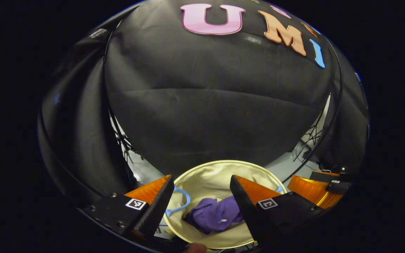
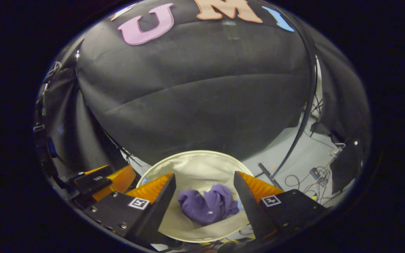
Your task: Grasp the clothes on the hanger with both hands and then place them into the laundry hamper below.
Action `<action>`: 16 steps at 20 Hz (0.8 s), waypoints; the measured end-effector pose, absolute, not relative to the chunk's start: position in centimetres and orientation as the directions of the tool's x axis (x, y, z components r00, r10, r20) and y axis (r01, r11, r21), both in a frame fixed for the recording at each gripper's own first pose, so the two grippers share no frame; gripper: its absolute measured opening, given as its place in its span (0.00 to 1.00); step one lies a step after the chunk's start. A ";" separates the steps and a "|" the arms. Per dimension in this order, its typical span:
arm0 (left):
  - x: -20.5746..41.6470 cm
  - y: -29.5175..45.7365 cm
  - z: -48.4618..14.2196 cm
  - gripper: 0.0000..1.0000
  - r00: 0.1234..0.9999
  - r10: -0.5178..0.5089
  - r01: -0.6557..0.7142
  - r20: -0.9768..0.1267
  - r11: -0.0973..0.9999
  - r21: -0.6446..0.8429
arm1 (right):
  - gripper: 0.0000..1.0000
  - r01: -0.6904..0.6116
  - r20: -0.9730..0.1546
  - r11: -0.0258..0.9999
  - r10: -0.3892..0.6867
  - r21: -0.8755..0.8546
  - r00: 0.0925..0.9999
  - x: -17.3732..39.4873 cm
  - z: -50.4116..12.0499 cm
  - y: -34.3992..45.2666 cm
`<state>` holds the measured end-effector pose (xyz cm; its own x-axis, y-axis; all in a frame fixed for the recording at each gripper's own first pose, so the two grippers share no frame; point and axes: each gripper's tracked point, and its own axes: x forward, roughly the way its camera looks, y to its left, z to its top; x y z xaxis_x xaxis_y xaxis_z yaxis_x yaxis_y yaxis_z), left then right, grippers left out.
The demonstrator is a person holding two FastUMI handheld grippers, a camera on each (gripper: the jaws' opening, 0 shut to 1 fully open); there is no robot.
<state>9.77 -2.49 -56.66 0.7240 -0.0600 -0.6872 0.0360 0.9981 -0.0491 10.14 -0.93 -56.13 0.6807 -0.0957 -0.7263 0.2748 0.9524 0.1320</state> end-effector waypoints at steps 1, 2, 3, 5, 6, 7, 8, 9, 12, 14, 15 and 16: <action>10.0 -2.2 -55.3 0.98 0.735 -0.054 0.029 -0.676 0.998 -0.048 | 0.99 0.273 -0.707 0.953 -0.100 0.135 0.700 10.4 -54.4 -0.7; 10.3 -1.9 -54.4 0.97 0.749 -0.050 0.026 -0.661 0.999 -0.047 | 0.99 0.268 -0.693 0.953 -0.101 0.138 0.714 10.9 -53.0 -0.7; 10.5 -1.7 -53.1 0.97 0.756 -0.043 0.018 -0.654 0.999 -0.046 | 0.99 0.265 -0.680 0.955 -0.106 0.134 0.726 11.1 -51.7 -0.6; 10.6 -1.2 -50.2 0.97 0.764 -0.036 -0.001 -0.644 0.998 -0.058 | 0.99 0.255 -0.655 0.961 -0.122 0.111 0.746 11.7 -49.0 -0.7; 10.9 -1.3 -48.2 0.97 0.775 -0.048 0.002 -0.631 0.997 -0.074 | 0.99 0.249 -0.636 0.963 -0.129 0.104 0.761 12.2 -47.4 -0.9; 11.2 -1.4 -46.2 0.97 0.786 -0.055 0.005 -0.616 0.997 -0.083 | 0.99 0.247 -0.615 0.964 -0.136 0.100 0.777 12.7 -46.0 -1.0; 11.5 -1.2 -44.4 0.97 0.794 -0.053 0.005 -0.606 0.997 -0.080 | 0.99 0.245 -0.595 0.964 -0.138 0.103 0.792 13.0 -44.5 -1.0; 11.6 -1.0 -43.0 0.97 0.806 -0.057 0.015 -0.590 0.997 -0.076 | 0.99 0.243 -0.576 0.964 -0.139 0.108 0.806 13.3 -43.1 -0.6; 12.0 -1.1 -39.0 0.96 0.825 -0.066 0.036 -0.561 0.997 -0.064 | 1.00 0.232 -0.512 0.965 -0.139 0.121 0.847 14.1 -38.0 -0.4; 11.4 -2.4 -36.8 0.96 0.821 -0.110 0.076 -0.560 0.994 -0.084 | 0.99 0.223 -0.467 0.966 -0.138 0.131 0.873 14.3 -34.9 -0.1; 11.4 -2.5 -35.7 0.96 0.828 -0.120 0.085 -0.548 0.992 -0.090 | 1.00 0.220 -0.445 0.966 -0.139 0.135 0.885 14.4 -33.5 -0.1; 11.7 -2.7 -34.3 0.97 0.841 -0.125 0.091 -0.526 0.992 -0.090 | 0.99 0.215 -0.424 0.967 -0.139 0.139 0.895 14.5 -32.1 0.1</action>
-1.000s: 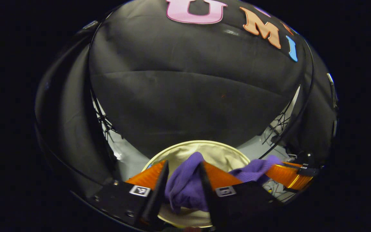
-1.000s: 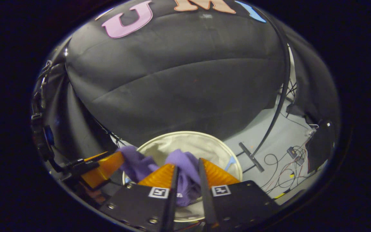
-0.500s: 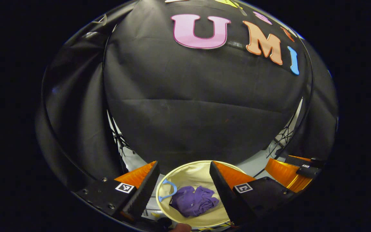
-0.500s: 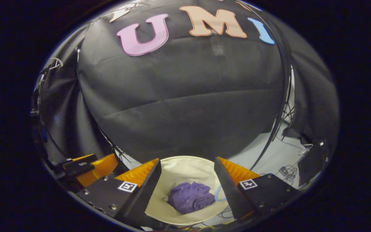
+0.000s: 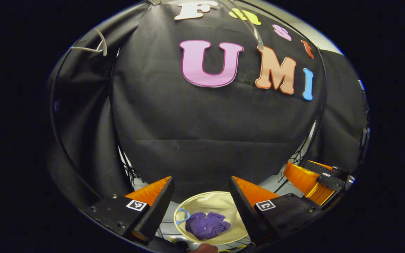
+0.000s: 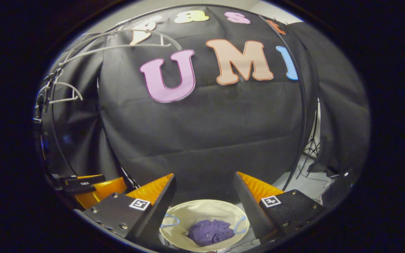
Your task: Grasp the clothes on the hanger with both hands and then place them into the laundry hamper below.
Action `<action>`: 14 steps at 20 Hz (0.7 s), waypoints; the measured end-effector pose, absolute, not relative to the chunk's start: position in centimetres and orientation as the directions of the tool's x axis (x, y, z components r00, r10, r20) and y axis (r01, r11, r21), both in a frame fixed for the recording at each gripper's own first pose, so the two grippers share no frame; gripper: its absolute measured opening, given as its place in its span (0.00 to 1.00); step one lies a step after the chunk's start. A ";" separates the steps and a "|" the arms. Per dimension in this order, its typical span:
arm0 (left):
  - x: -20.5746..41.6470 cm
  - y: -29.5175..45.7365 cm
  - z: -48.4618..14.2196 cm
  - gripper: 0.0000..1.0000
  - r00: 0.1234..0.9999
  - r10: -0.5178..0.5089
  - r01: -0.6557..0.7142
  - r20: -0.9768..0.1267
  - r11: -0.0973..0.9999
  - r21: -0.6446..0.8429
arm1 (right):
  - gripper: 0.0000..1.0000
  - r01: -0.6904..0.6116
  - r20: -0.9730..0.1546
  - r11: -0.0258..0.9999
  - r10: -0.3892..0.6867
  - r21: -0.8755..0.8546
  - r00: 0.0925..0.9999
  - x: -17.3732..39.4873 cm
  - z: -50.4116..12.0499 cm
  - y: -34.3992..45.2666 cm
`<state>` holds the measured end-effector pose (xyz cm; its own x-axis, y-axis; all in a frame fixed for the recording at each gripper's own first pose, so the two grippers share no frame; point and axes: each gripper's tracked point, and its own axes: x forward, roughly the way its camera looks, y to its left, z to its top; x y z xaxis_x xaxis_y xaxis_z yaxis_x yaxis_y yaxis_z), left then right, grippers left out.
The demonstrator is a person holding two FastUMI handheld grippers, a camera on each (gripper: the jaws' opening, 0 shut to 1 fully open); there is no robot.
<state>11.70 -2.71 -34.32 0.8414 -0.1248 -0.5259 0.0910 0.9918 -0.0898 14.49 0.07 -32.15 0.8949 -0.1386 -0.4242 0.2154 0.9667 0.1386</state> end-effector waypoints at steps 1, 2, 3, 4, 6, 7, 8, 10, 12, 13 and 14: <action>11.9 -2.7 -33.0 0.97 0.855 -0.124 0.096 -0.503 0.992 -0.082 | 0.99 0.210 -0.406 0.968 -0.138 0.139 0.903 14.5 -31.1 0.1; 12.0 -2.9 -31.7 0.96 0.863 -0.119 0.098 -0.492 0.993 -0.068 | 0.99 0.207 -0.391 0.969 -0.138 0.138 0.910 14.6 -29.9 0.1; 11.4 -2.9 -30.7 0.96 0.867 -0.111 0.095 -0.486 0.994 -0.058 | 0.99 0.203 -0.373 0.970 -0.140 0.135 0.917 14.7 -29.1 0.1; 11.4 -3.0 -29.7 0.93 0.875 -0.109 0.094 -0.471 0.994 -0.055 | 0.99 0.198 -0.357 0.972 -0.141 0.127 0.923 14.8 -28.1 0.2; 12.7 -3.3 -27.7 0.96 0.894 -0.115 0.098 -0.432 0.993 -0.061 | 1.00 0.188 -0.334 0.976 -0.141 0.113 0.932 15.0 -26.2 0.2; 12.7 -3.5 -26.7 0.93 0.900 -0.113 0.094 -0.421 0.993 -0.064 | 0.99 0.185 -0.321 0.976 -0.140 0.114 0.937 15.0 -25.4 0.3; 12.9 -3.6 -25.2 0.96 0.910 -0.114 0.094 -0.398 0.993 -0.069 | 0.99 0.179 -0.304 0.977 -0.137 0.115 0.943 15.1 -24.2 0.2; 13.3 -3.5 -22.3 0.93 0.929 -0.108 0.087 -0.354 0.993 -0.075 | 0.99 0.163 -0.252 0.979 -0.128 0.123 0.959 14.9 -21.7 0.4; 13.6 -3.0 -20.0 0.96 0.943 -0.096 0.077 -0.319 0.994 -0.071 | 0.98 0.151 -0.215 0.982 -0.123 0.117 0.969 14.7 -19.2 0.3; 13.7 -2.8 -18.8 0.96 0.948 -0.095 0.075 -0.303 0.994 -0.077 | 0.98 0.153 -0.198 0.982 -0.129 0.109 0.972 14.5 -18.1 0.2; 13.8 -2.8 -17.6 0.93 0.952 -0.099 0.077 -0.290 0.993 -0.085 | 0.99 0.151 -0.184 0.983 -0.130 0.105 0.974 14.2 -16.9 0.2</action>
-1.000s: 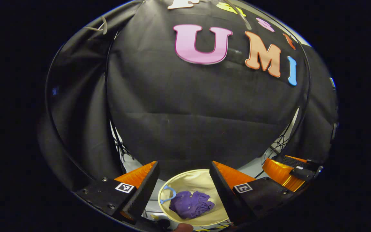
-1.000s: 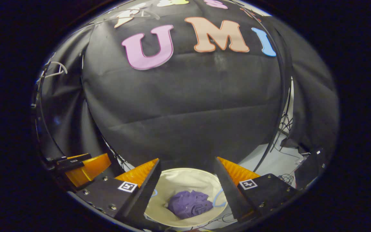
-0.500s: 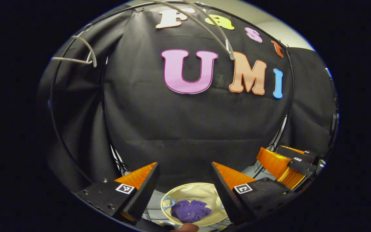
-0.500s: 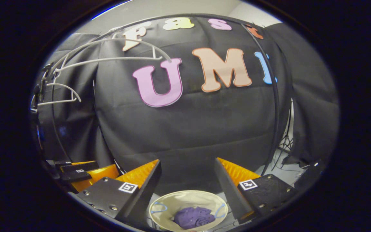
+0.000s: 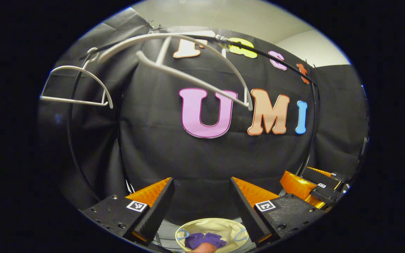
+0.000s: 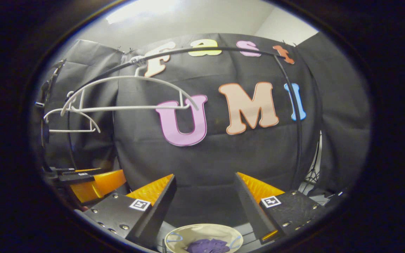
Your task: Grasp the clothes on the hanger with both hands and then place them into the laundry hamper below.
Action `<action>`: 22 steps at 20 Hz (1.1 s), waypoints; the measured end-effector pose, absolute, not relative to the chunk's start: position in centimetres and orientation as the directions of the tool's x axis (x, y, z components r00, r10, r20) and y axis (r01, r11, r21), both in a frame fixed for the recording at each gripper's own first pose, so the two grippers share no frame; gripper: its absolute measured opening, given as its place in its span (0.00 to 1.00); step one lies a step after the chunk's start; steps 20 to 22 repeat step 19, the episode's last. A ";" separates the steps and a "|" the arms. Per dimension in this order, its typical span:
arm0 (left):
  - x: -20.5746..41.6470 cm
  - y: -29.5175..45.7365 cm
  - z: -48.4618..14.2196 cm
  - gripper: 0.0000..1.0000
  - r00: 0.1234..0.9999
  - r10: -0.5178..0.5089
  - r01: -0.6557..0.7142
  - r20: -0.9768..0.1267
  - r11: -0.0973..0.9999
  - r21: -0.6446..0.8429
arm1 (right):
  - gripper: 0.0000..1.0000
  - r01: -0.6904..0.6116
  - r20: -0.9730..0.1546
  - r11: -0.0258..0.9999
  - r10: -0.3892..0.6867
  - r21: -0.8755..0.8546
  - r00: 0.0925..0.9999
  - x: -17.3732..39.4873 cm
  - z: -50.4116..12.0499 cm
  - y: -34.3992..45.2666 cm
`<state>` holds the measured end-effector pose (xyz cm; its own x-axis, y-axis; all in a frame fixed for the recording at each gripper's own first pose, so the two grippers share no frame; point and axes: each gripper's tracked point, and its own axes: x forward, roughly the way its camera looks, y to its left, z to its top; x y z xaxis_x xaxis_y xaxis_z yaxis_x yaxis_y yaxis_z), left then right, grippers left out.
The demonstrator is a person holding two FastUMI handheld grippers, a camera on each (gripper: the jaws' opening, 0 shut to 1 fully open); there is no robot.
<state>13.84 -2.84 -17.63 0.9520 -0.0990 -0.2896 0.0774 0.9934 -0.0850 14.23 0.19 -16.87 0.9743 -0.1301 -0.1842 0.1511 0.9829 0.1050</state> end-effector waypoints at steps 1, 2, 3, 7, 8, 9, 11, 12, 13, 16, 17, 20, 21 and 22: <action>13.7 -2.8 -16.8 0.93 0.955 -0.102 0.080 -0.277 0.993 -0.091 | 0.98 0.144 -0.180 0.984 -0.124 0.106 0.976 14.1 -16.0 0.2; 13.6 -2.6 -15.8 0.93 0.959 -0.100 0.079 -0.264 0.993 -0.088 | 0.99 0.139 -0.180 0.984 -0.118 0.109 0.977 13.8 -15.4 0.3; 13.5 -2.4 -15.2 0.93 0.963 -0.094 0.076 -0.254 0.994 -0.079 | 0.99 0.139 -0.174 0.985 -0.120 0.103 0.977 13.4 -14.6 0.1; 12.8 -0.7 -13.0 0.92 0.977 -0.053 0.043 -0.208 0.998 -0.052 | 0.96 0.132 -0.104 0.988 -0.124 0.075 0.987 11.2 -10.8 0.0; 12.2 -0.8 -12.3 0.92 0.979 -0.056 0.046 -0.195 0.997 -0.056 | 1.00 0.122 -0.089 0.990 -0.115 0.077 0.989 10.7 -9.9 0.2; 11.8 -1.0 -11.6 0.93 0.982 -0.059 0.049 -0.180 0.997 -0.061 | 1.00 0.115 -0.075 0.990 -0.109 0.077 0.991 10.0 -9.2 0.4; 10.9 -1.2 -10.5 0.92 0.987 -0.064 0.056 -0.149 0.997 -0.060 | 0.92 0.128 -0.062 0.990 -0.124 0.064 0.990 8.7 -8.5 -0.1; 10.5 -1.6 -10.0 0.96 0.988 -0.064 0.058 -0.138 0.997 -0.052 | 1.00 0.131 -0.063 0.990 -0.127 0.057 0.990 8.3 -8.5 -0.1; 10.1 -1.7 -9.8 0.92 0.989 -0.062 0.057 -0.134 0.998 -0.039 | 1.00 0.135 -0.060 0.990 -0.132 0.047 0.989 7.9 -8.5 -0.1; 9.2 -3.1 -10.2 0.92 0.987 -0.082 0.082 -0.136 0.997 -0.005 | 1.00 0.167 -0.014 0.985 -0.166 0.044 0.986 6.6 -8.2 -0.9; 9.2 -3.8 -10.8 0.92 0.984 -0.097 0.097 -0.152 0.995 -0.005 | 1.00 0.174 -0.007 0.984 -0.174 0.048 0.985 6.4 -8.5 -1.0; 8.9 -4.7 -11.1 0.92 0.981 -0.115 0.116 -0.158 0.993 0.002 | 1.00 0.184 -0.027 0.982 -0.184 0.035 0.983 6.0 -9.5 -1.3; 8.9 -4.7 -11.1 0.92 0.981 -0.115 0.116 -0.158 0.993 0.002 | 1.00 0.184 -0.027 0.982 -0.184 0.035 0.983 6.0 -9.5 -1.3; 8.9 -4.7 -11.1 0.92 0.981 -0.115 0.116 -0.158 0.993 0.002 | 1.00 0.184 -0.027 0.982 -0.184 0.035 0.983 6.0 -9.5 -1.3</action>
